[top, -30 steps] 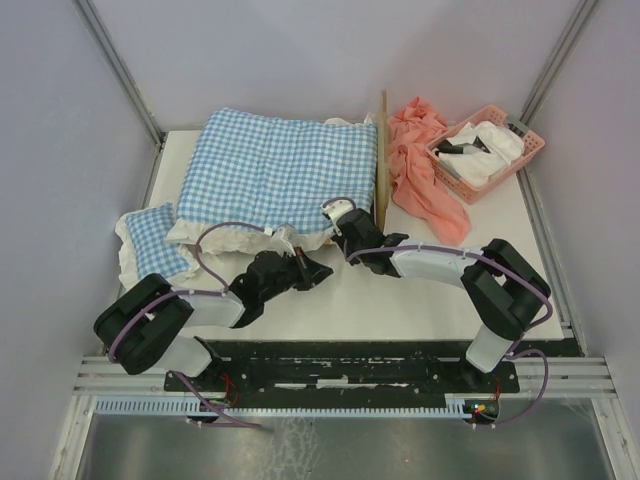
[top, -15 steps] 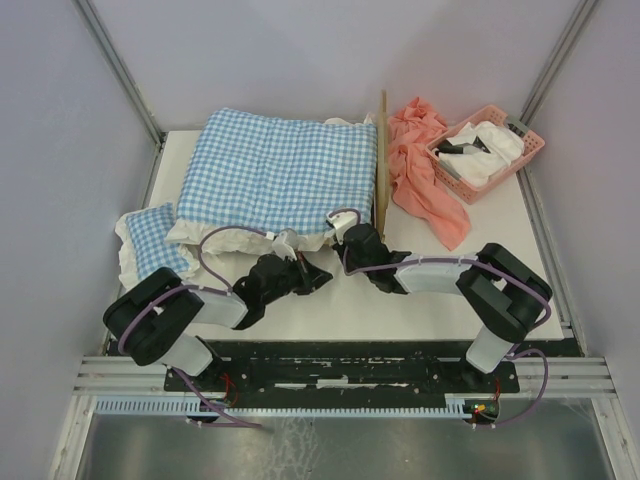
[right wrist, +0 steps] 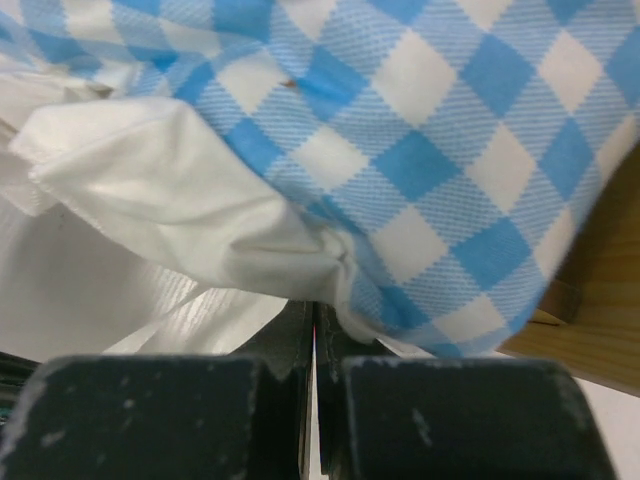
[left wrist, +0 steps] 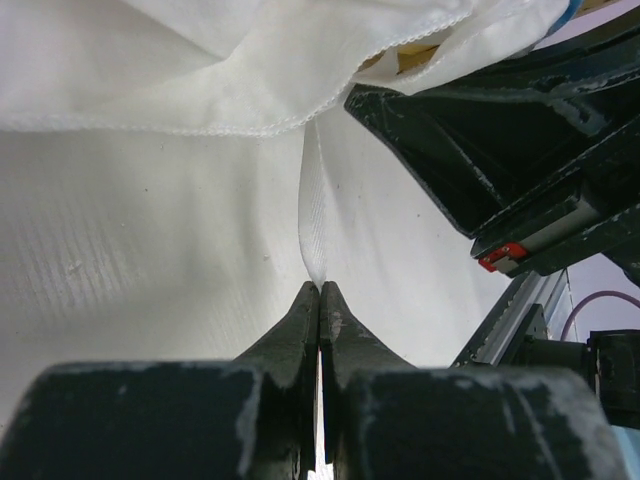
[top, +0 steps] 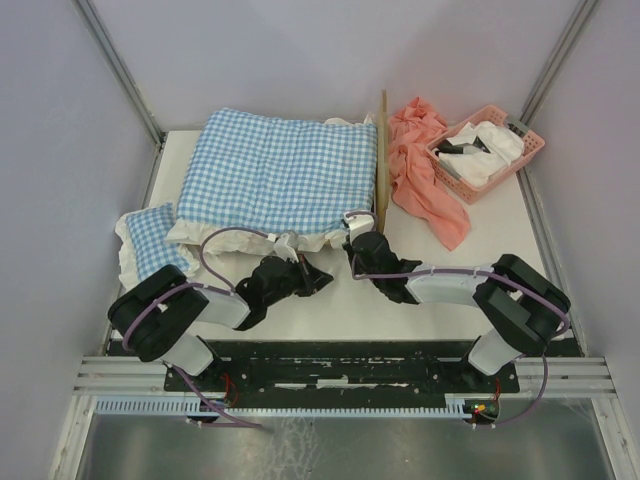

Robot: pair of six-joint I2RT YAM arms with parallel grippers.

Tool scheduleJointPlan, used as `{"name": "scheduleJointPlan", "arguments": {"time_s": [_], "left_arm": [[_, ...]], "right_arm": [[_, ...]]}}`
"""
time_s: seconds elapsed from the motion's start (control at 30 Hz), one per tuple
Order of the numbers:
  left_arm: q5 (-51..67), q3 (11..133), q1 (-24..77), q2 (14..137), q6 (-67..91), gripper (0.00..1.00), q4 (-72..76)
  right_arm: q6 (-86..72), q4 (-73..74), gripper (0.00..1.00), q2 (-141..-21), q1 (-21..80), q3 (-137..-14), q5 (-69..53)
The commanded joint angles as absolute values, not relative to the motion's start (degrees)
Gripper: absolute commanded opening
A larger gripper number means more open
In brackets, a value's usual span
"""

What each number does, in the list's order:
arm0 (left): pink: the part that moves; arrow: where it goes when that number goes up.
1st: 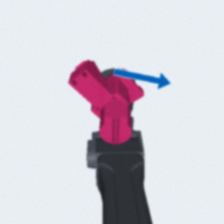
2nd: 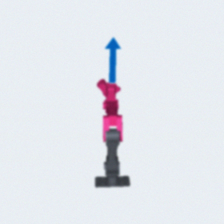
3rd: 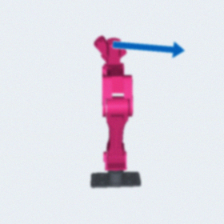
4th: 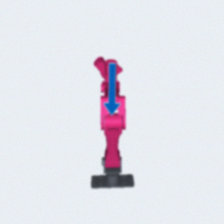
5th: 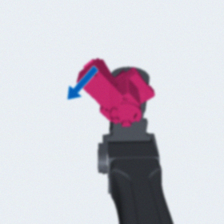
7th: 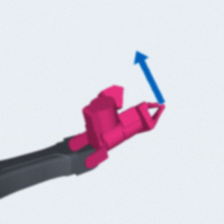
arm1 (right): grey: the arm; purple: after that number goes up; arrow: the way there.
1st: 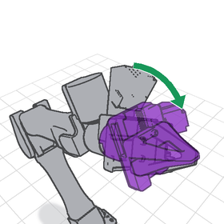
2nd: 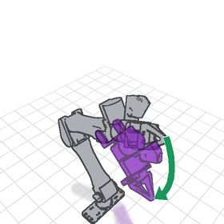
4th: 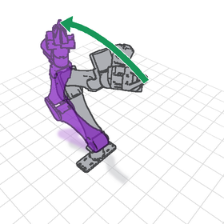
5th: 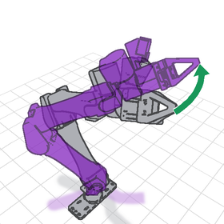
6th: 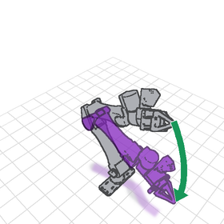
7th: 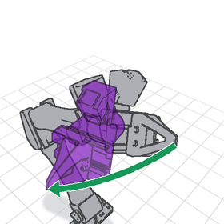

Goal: Set up the pet bed
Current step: Tie the ropes to the bed frame.

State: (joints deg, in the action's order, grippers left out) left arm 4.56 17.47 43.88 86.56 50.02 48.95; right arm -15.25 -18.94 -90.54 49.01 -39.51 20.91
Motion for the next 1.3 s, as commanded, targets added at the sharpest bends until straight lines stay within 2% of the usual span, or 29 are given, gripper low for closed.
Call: {"name": "scheduleJointPlan", "arguments": {"time_s": [0.0,0.17,0.37,0.53,0.67,0.73,0.93,1.27], "left_arm": [[2.65,18.03,44.34,87.80,47.96,0.03,50.63],[3.23,19.39,44.75,88.93,48.25,0.03,50.71],[3.40,19.71,45.11,91.30,49.15,0.03,52.01],[2.99,20.08,45.27,91.12,47.58,0.03,52.21],[0.57,19.97,45.57,87.48,42.29,0.12,51.20],[-1.49,21.08,45.86,85.12,39.61,0.17,46.21],[-8.81,21.28,48.07,80.88,37.19,0.25,38.87],[-16.74,23.35,50.37,86.65,23.17,0.31,51.78]], "right_arm": [[-17.16,-18.12,0.02,-88.31,49.13,-40.64,26.54],[-18.55,-19.70,0.02,-88.02,49.13,-39.48,28.87],[-17.01,-16.91,0.02,-90.50,49.13,-43.81,28.30],[-20.86,-20.55,0.02,-88.16,49.13,-38.95,27.88],[-18.77,-20.81,0.02,-88.31,49.13,-38.64,26.54],[-17.97,-22.44,0.02,-88.12,49.13,-37.98,25.77],[-17.78,-24.11,0.02,-88.05,49.11,-37.90,24.42],[-18.54,-23.74,0.02,-87.78,49.13,-37.91,24.37]]}}
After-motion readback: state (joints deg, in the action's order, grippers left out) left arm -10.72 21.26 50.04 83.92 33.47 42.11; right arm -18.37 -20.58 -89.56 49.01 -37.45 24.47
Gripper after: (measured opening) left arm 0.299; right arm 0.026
